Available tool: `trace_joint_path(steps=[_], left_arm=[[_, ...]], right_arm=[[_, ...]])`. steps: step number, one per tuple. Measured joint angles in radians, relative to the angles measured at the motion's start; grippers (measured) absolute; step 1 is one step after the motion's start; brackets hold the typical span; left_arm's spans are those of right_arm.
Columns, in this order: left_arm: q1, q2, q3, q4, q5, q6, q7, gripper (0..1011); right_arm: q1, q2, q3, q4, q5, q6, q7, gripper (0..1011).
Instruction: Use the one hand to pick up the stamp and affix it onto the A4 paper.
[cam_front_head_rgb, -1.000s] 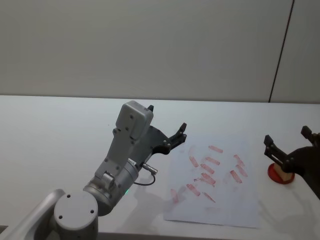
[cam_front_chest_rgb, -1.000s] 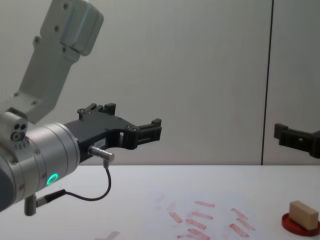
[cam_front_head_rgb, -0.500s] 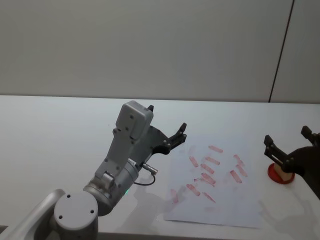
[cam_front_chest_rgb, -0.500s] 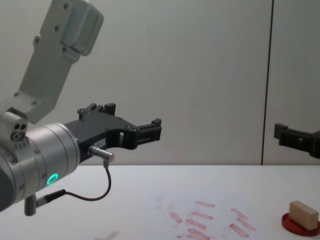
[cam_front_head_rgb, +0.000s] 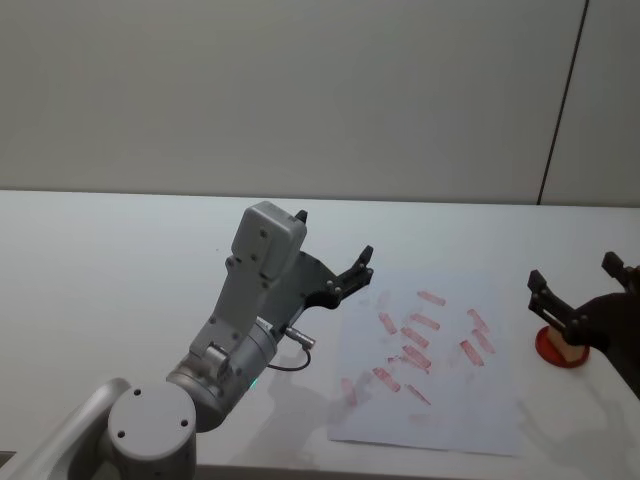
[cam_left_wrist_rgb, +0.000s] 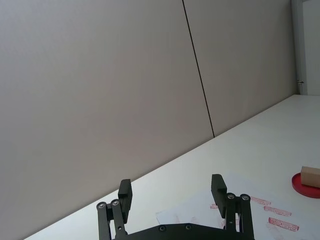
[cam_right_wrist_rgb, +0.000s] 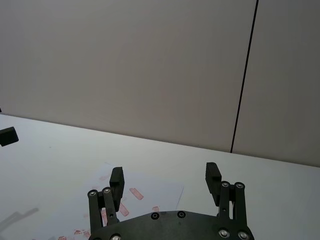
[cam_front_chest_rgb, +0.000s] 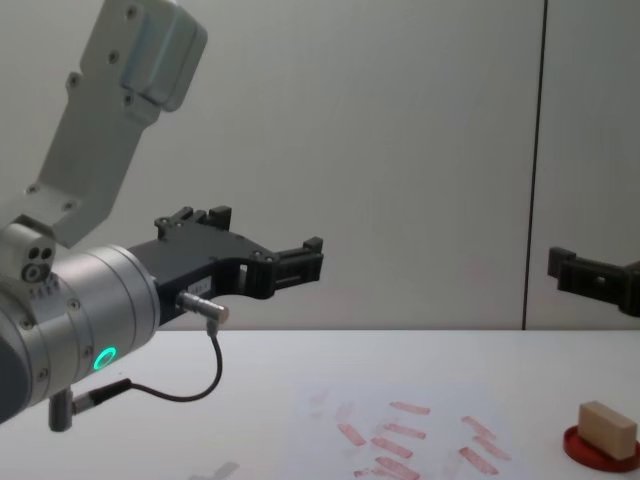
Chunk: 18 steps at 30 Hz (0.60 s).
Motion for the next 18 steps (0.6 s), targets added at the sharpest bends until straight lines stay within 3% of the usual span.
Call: trace_joint_path(steps=[8,18], left_arm=[[0.0,0.0,0.0,0.0,0.0,0.0,0.0,1002],[0.0,0.0,0.0,0.0,0.0,0.0,0.0,1002]], right_arm=[[0.006,-0.005,0.001,0.002,-0.006,0.026,-0.013,1001],[0.042,-0.023,0.006,0.017,-0.022,0.14,-0.056,1001]])
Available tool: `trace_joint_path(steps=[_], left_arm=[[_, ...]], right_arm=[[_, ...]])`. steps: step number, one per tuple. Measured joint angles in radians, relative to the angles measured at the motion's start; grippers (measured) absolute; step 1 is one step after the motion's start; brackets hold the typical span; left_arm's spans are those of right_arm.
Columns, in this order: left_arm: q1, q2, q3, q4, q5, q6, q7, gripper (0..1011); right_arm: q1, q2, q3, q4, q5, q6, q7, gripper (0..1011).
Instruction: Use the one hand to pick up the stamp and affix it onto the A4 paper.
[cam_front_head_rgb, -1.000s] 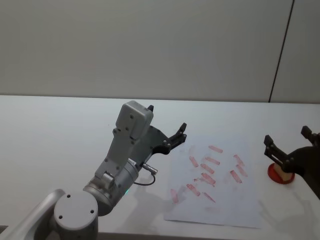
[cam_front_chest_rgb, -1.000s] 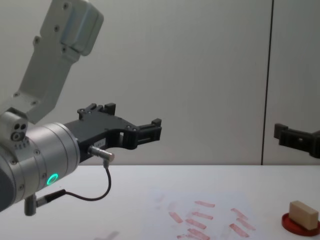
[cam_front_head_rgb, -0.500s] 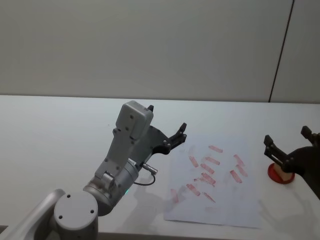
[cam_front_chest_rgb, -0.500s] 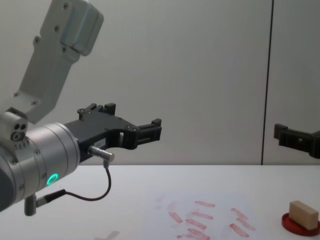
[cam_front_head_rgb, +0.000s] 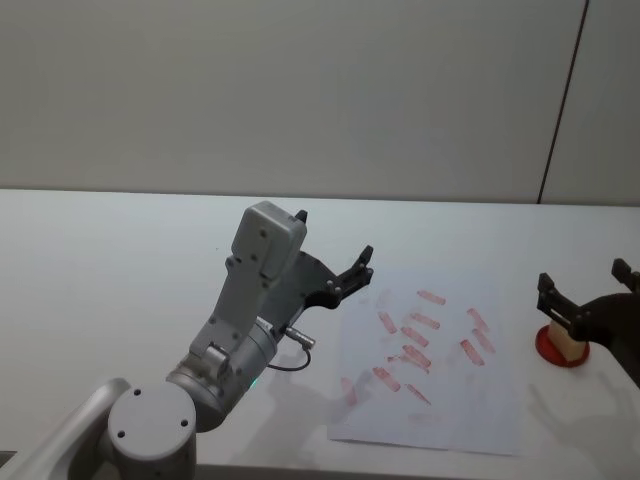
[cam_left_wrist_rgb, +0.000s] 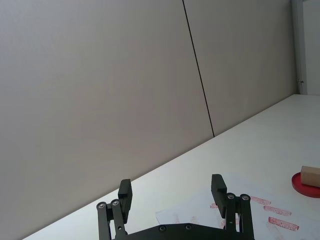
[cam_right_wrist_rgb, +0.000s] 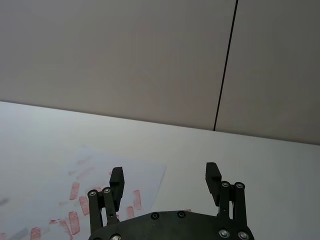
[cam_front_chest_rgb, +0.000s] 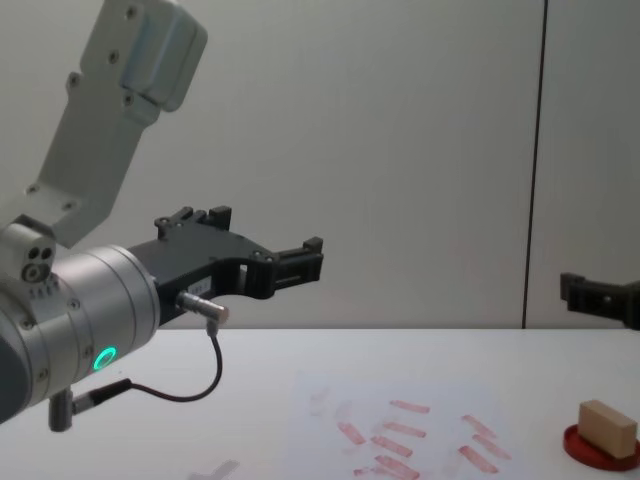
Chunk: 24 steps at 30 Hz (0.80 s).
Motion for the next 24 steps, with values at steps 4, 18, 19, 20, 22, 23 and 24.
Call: trace_joint_path(steps=[4,18,19,20,22,23,24], left_arm=[[0.0,0.0,0.0,0.0,0.0,0.0,0.0,1002],[0.0,0.0,0.0,0.0,0.0,0.0,0.0,1002],[0.0,0.0,0.0,0.0,0.0,0.0,0.0,1002],[0.0,0.0,0.0,0.0,0.0,0.0,0.0,1002],[0.0,0.0,0.0,0.0,0.0,0.0,0.0,1002],[0.0,0.0,0.0,0.0,0.0,0.0,0.0,1002],[0.0,0.0,0.0,0.0,0.0,0.0,0.0,1002]], right_arm=[[0.023,-0.01,0.004,0.014,-0.006,0.063,-0.016,1001],[0.086,-0.037,0.012,0.066,-0.016,0.209,-0.035,1001],[0.088,-0.038,0.012,0.069,-0.014,0.214,-0.035,1001],[0.091,-0.04,0.013,0.073,-0.011,0.22,-0.036,1001],[0.101,-0.045,0.015,0.085,-0.004,0.234,-0.038,1001],[0.105,-0.048,0.016,0.091,0.001,0.243,-0.039,1001],[0.109,-0.05,0.017,0.097,0.003,0.247,-0.04,1001]])
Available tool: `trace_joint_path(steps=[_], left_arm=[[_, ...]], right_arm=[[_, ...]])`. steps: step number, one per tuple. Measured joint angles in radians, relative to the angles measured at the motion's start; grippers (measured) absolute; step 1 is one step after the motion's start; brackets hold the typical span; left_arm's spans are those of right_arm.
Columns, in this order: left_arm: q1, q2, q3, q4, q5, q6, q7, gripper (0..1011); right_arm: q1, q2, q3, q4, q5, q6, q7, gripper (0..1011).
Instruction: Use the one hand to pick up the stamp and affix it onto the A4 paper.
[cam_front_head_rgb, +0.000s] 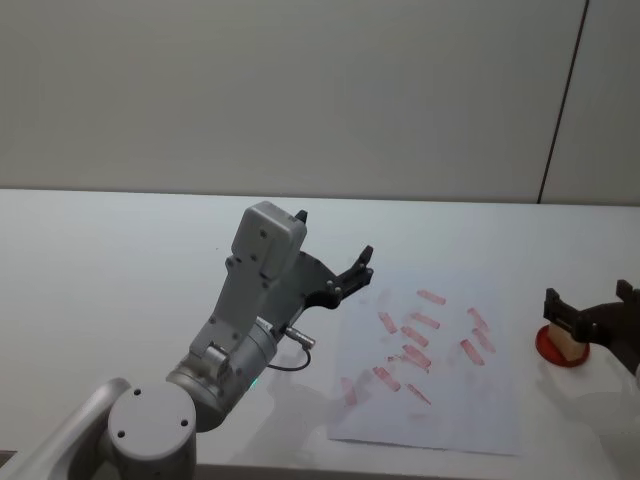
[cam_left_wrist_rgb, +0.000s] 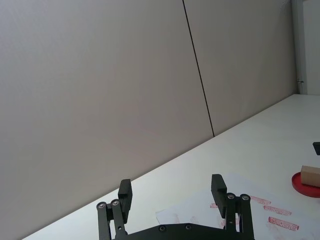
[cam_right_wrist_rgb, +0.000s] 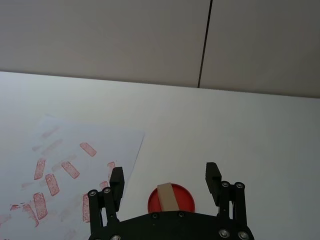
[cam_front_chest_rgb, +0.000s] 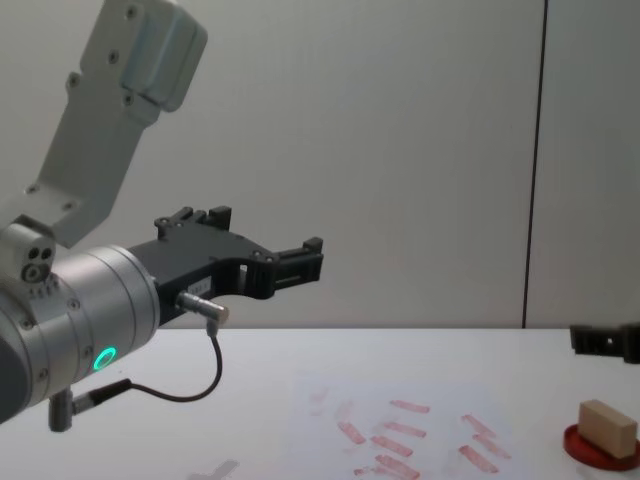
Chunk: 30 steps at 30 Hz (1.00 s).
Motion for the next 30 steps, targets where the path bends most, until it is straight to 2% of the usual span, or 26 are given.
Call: trace_joint_path(steps=[15,30], left_arm=[[0.0,0.0,0.0,0.0,0.0,0.0,0.0,1002],[0.0,0.0,0.0,0.0,0.0,0.0,0.0,1002]], right_arm=[[0.045,-0.024,0.014,0.088,0.041,0.058,-0.006,1001],[0.078,-0.039,0.014,0.165,0.036,0.074,0.01,1001]])
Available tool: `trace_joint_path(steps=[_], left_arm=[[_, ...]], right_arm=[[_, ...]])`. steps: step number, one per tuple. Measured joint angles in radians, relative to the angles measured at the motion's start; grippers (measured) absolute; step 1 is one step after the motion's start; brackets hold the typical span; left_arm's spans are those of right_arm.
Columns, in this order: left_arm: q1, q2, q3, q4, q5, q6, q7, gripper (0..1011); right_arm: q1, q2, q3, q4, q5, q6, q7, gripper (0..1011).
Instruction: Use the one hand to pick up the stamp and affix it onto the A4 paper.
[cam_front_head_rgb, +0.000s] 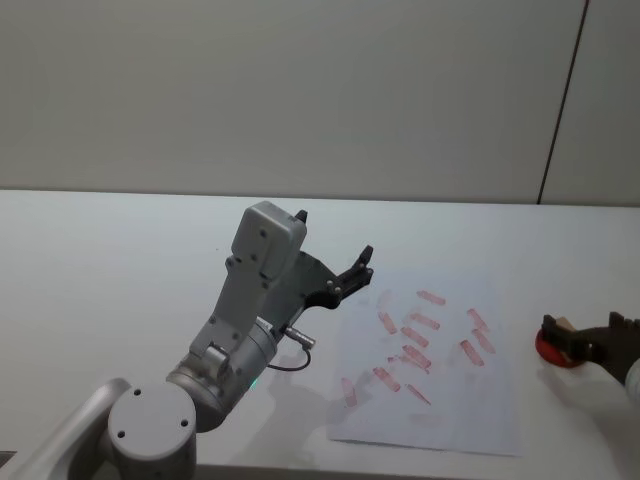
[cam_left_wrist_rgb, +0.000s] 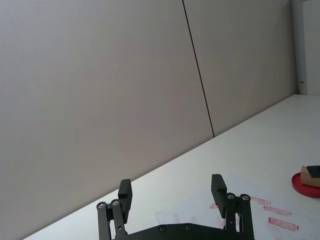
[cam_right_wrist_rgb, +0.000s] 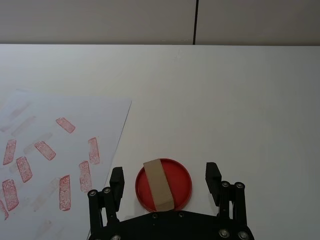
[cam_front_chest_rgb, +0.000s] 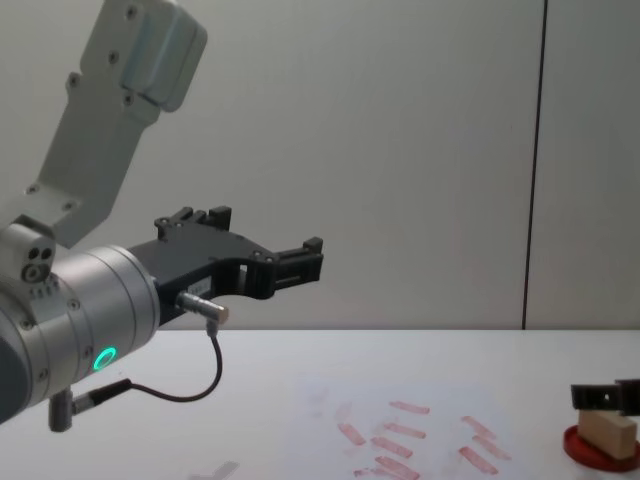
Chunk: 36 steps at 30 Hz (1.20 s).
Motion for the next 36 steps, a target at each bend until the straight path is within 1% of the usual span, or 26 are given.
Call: trace_joint_path(steps=[17,26,29,32,34,36], left_arm=[[0.0,0.0,0.0,0.0,0.0,0.0,0.0,1002],[0.0,0.0,0.0,0.0,0.0,0.0,0.0,1002],[0.0,0.0,0.0,0.0,0.0,0.0,0.0,1002],[0.0,0.0,0.0,0.0,0.0,0.0,0.0,1002],[0.0,0.0,0.0,0.0,0.0,0.0,0.0,1002],[0.0,0.0,0.0,0.0,0.0,0.0,0.0,1002]], right_arm=[[0.035,-0.018,-0.006,0.084,-0.026,-0.004,0.019,1001],[0.046,-0.024,-0.007,0.109,-0.032,-0.009,0.024,1001],[0.049,-0.026,-0.007,0.114,-0.034,-0.01,0.025,953],[0.051,-0.027,-0.008,0.119,-0.035,-0.011,0.026,865],[0.052,-0.027,-0.008,0.121,-0.036,-0.011,0.026,831],[0.053,-0.028,-0.008,0.123,-0.036,-0.012,0.026,761]])
